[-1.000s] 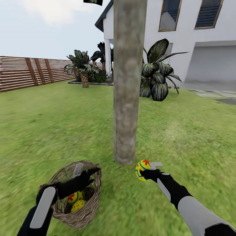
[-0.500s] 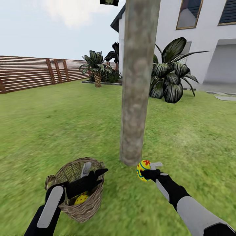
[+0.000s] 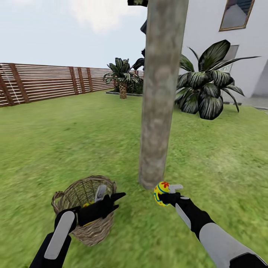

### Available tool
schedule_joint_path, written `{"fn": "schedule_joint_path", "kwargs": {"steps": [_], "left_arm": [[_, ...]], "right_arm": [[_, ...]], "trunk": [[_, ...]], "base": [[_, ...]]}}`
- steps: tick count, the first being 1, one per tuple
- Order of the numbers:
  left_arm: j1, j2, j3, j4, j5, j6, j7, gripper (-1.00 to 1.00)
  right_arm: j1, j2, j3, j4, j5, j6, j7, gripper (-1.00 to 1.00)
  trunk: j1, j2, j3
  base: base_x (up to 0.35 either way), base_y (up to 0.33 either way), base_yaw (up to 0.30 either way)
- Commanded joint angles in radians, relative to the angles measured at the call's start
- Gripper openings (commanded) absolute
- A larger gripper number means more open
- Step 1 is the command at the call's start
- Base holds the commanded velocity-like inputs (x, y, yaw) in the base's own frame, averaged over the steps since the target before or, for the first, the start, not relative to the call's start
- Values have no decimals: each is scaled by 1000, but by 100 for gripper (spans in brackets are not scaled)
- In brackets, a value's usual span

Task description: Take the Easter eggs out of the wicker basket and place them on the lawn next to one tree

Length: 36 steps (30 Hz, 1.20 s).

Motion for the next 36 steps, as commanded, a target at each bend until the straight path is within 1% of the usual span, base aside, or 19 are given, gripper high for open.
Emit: {"fn": "schedule_joint_path", "kwargs": {"steps": [1, 4, 5, 7, 13, 17, 19, 20, 21, 22, 24, 25, 26, 27, 29, 30, 33, 34, 36], "left_arm": [[-1, -1, 3, 0, -9, 6, -9, 100], [-1, -7, 3, 1, -9, 6, -9, 100], [-1, -7, 3, 2, -9, 5, -9, 100], [-1, -8, 4, 3, -9, 5, -9, 100], [-1, -8, 3, -1, -7, 5, -10, 100], [-1, -8, 2, -2, -7, 5, -10, 100], [-1, -8, 2, -2, -6, 7, -32, 100], [-1, -8, 2, -2, -6, 9, -79, 100], [-1, -7, 2, -3, -7, 10, -113, 100], [-3, -7, 2, -5, -8, 11, -130, 100], [-7, -8, 2, -7, -7, 12, -141, 100], [-8, -9, 1, -10, -6, 12, -142, 100], [-11, -15, 0, -16, 2, 12, -143, 100], [-17, -26, -1, -22, 34, 11, -143, 100], [-35, -34, -8, -30, 111, 10, -143, 100], [-38, -35, -21, -34, 129, 9, -143, 100], [-40, -37, -83, -36, 141, 5, -141, 100], [-40, -36, -94, -37, 142, 4, -140, 100], [-40, -36, -102, -36, 142, 4, -140, 100]], "right_arm": [[0, -2, 12, -2, -7, 4, -1, -100], [0, -2, 81, -2, -8, 3, -4, -100], [0, -2, 88, -2, -9, 3, -5, -100], [0, -2, 95, -2, -9, 3, -7, -100], [0, -2, 95, -2, -9, 3, -9, -100], [0, -2, 95, -1, -7, -2, -8, -100], [0, -1, 97, 7, -10, -50, -14, -100], [0, 13, 97, 34, -10, -64, -45, -100], [0, 33, 97, 66, -9, -76, -92, -100], [-1, 45, 97, 94, -6, -106, -136, -100], [-4, 52, 97, 112, -8, -150, -167, -100], [-4, 52, 97, 115, -9, -157, -171, -100], [-4, 52, 96, 116, -10, -161, -174, -100], [-5, 52, 96, 117, -11, -164, -175, -100], [-5, 52, 94, 117, -12, -166, -177, -100], [-5, 52, 94, 117, -12, -166, -177, -100], [-5, 51, 92, 117, -13, -166, -178, -100], [-5, 51, 91, 117, -12, -166, -178, -100], [-5, 50, 89, 116, -10, -177, -179, -100]], "trunk": [[0, 0, -1], [0, 0, -1], [0, 0, -1], [0, 0, -1], [0, 0, -1], [15, -28, -13], [23, -42, -20], [27, -49, -23], [30, -56, -26], [34, -63, -29], [42, -77, -35], [46, -84, -39], [50, -91, -42], [53, -98, -45], [61, -112, -51], [65, -119, -54], [73, -134, -64], [74, -134, -68], [74, -134, -76]], "base": [[0, -321, 292], [0, -274, 292], [0, -211, 292], [0, -150, 292], [0, -14, 251], [0, 0, 24], [0, 0, 1], [0, 0, 0], [0, 0, 0], [0, 0, 0], [0, 0, 0], [0, 0, 0], [0, 0, 0], [0, 0, 0], [0, 0, 0], [0, 0, 0], [0, 0, 0], [0, 0, 0], [0, 0, 0]]}}
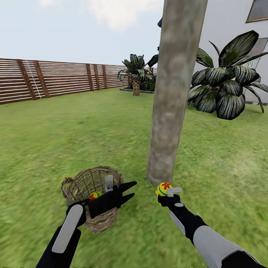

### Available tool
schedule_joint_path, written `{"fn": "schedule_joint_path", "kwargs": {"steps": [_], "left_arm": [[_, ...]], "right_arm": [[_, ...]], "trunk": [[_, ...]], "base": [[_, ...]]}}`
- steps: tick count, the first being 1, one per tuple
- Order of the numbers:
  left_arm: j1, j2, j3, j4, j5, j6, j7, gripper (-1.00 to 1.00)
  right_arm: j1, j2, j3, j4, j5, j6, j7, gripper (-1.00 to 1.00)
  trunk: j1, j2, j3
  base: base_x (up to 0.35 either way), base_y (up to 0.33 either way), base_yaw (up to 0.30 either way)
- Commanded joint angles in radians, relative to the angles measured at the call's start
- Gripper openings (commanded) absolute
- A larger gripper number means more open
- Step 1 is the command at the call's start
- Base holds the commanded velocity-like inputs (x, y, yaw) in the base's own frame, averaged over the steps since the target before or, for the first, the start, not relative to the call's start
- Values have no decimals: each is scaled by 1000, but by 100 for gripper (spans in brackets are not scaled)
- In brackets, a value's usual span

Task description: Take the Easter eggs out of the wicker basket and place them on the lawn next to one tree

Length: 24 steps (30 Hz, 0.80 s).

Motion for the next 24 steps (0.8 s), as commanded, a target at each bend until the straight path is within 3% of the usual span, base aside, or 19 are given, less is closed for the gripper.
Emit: {"fn": "schedule_joint_path", "kwargs": {"steps": [1, 6, 24], "left_arm": [[0, -1, -1, 0, -8, 3, -10, 100], [0, -1, -30, 0, -7, 3, -10, 100], [0, -1, -33, 3, -6, 3, -10, 100]], "right_arm": [[0, -3, 8, -2, -8, -22, -8, -100], [-1, -5, 8, -1, -11, -45, -8, -100], [-1, -8, 7, 1, -12, -42, -10, -100]], "trunk": [[0, -1, -5], [2, -2, -24], [11, -6, -94]], "base": [[0, 0, 0], [0, 0, 0], [0, 0, 0]]}}
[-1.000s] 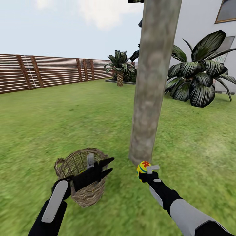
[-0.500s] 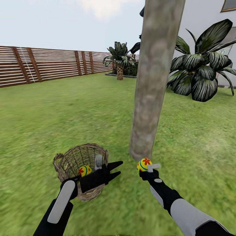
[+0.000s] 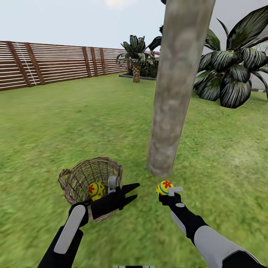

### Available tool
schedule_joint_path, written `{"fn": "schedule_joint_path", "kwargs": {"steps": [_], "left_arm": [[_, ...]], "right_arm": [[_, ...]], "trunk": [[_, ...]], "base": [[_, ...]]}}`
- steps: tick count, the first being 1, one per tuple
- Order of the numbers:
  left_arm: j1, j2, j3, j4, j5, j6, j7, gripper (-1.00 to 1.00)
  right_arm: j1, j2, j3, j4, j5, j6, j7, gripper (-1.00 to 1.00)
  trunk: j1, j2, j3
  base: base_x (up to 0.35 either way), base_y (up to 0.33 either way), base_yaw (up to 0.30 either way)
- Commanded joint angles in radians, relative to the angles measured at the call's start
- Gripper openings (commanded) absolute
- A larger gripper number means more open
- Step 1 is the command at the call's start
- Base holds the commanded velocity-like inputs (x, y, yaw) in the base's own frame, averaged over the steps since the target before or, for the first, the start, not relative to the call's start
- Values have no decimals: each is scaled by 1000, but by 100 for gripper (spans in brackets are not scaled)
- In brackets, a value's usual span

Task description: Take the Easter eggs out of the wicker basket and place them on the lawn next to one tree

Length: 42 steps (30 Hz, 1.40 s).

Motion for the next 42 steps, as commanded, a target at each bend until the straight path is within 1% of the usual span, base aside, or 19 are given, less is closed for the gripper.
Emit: {"fn": "schedule_joint_path", "kwargs": {"steps": [1, 9, 22, 30, 34, 36, 40, 42], "left_arm": [[0, 0, 1, 0, -8, 3, -9, 100], [-1, 0, 1, 6, -8, 1, -9, 100], [-1, -2, 1, 9, -8, 1, -9, 100], [-1, -2, 1, 10, -8, 1, -9, 100], [0, -2, 1, 10, -7, 1, -9, 100], [0, -2, 2, 10, -7, 1, -9, 100], [0, -1, 3, 10, -6, 0, -9, 100], [0, -2, 3, 9, -6, 1, -9, 100]], "right_arm": [[-1, -1, 9, -1, -10, 3, -7, -100], [-1, -1, 9, -3, -10, 8, -18, -100], [-1, 2, 13, -18, -5, -3, -18, -100], [-1, 8, 18, -13, -2, -4, -24, -100], [-1, 10, 19, -11, -1, -3, -80, -100], [-1, 9, 18, -9, -1, -6, -83, -100], [-1, 11, 19, -6, -3, -9, -72, -100], [0, 13, 21, -6, -4, -9, -71, -100]], "trunk": [[0, -1, -5], [0, -1, -5], [0, -1, -5], [0, -1, -5], [0, -1, -5], [0, -1, -5], [0, -1, -5], [1, -1, -13]], "base": [[0, 0, 0], [0, -14, 0], [3, -286, 0], [198, -264, 7], [242, -221, 241], [119, -97, 262], [13, -10, 52], [1, -1, 4]]}}
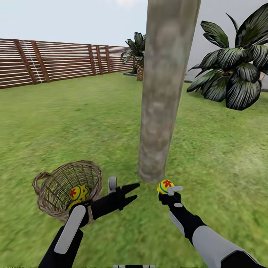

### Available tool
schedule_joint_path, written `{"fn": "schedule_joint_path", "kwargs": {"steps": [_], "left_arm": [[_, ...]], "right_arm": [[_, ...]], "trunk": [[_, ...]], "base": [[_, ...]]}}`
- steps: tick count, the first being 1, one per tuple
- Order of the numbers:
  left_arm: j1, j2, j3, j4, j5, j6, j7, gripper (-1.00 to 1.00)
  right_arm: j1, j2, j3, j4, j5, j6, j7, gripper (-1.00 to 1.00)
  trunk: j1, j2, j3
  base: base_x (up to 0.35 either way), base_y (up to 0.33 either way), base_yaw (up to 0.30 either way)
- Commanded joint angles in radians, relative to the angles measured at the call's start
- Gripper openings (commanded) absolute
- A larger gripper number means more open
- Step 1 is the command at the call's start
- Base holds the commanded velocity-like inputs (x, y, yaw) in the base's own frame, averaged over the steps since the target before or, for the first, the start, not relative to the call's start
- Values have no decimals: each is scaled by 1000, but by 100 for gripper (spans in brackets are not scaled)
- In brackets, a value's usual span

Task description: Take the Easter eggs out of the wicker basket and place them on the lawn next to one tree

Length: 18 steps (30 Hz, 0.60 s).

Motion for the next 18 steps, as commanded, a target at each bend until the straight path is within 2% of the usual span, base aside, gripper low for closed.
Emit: {"fn": "schedule_joint_path", "kwargs": {"steps": [1, 14, 18], "left_arm": [[0, 0, 1, 0, -8, 3, -9, 100], [0, -1, 0, 1, -8, 4, -9, 100], [0, -1, 0, 1, -8, 4, -9, 100]], "right_arm": [[-1, 0, 9, -1, -10, 0, -7, -100], [-1, 0, 11, -6, -11, 0, -2, -100], [-1, 0, 41, -12, -11, 2, -1, -100]], "trunk": [[0, -1, -5], [6, -4, -55], [8, -5, -71]], "base": [[0, 0, 0], [0, 0, 0], [0, 0, 0]]}}
